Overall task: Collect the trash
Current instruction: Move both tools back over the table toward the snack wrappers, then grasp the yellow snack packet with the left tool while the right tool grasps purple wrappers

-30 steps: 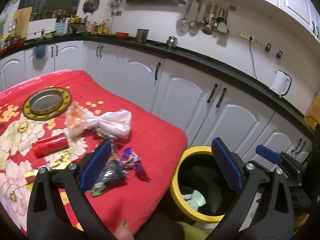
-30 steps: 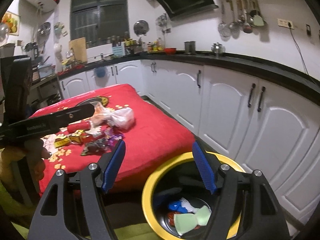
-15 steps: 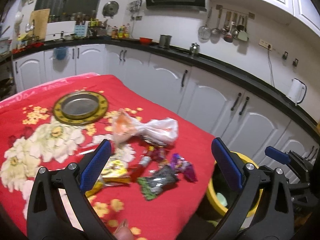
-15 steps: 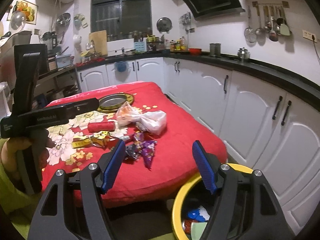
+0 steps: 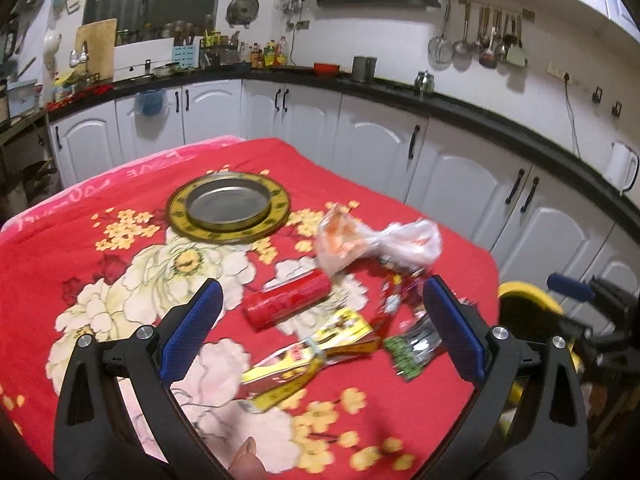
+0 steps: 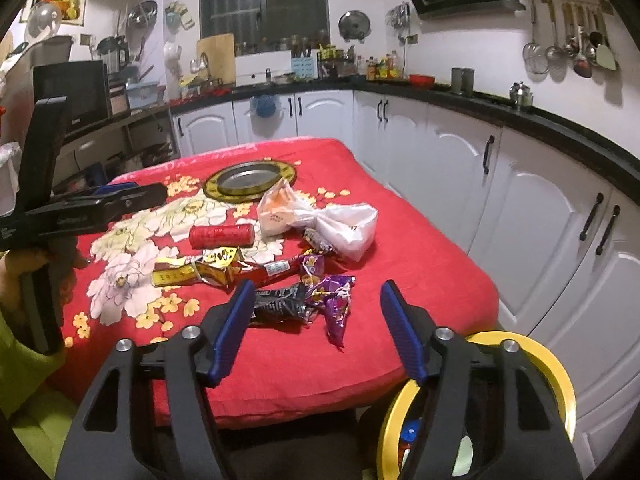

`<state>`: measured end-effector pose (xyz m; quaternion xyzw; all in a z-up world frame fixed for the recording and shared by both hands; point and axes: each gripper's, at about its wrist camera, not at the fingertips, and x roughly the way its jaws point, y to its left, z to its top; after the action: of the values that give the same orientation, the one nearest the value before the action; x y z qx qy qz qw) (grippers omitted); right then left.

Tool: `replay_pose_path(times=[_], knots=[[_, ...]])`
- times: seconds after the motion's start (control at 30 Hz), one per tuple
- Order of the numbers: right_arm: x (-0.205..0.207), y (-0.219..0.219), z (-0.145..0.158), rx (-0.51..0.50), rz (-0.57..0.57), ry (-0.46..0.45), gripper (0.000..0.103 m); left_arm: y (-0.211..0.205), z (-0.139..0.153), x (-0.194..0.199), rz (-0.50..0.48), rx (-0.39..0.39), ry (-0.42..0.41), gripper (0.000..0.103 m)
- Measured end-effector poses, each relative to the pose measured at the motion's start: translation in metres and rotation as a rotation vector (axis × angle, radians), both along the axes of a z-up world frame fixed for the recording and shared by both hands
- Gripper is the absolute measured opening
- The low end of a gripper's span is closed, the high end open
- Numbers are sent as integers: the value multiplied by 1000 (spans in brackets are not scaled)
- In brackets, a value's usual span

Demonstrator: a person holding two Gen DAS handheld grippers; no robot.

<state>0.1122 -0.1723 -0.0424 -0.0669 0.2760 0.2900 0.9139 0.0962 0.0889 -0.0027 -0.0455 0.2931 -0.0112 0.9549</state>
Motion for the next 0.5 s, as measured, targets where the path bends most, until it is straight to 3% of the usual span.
replay_pose_path(times=[0.17, 0.5], knots=[[18, 12, -10, -15, 0, 46, 55, 11, -22, 7, -43, 49, 53, 92], [49, 26, -49, -74, -11, 158, 42, 24, -66, 35, -144, 14, 199, 92]])
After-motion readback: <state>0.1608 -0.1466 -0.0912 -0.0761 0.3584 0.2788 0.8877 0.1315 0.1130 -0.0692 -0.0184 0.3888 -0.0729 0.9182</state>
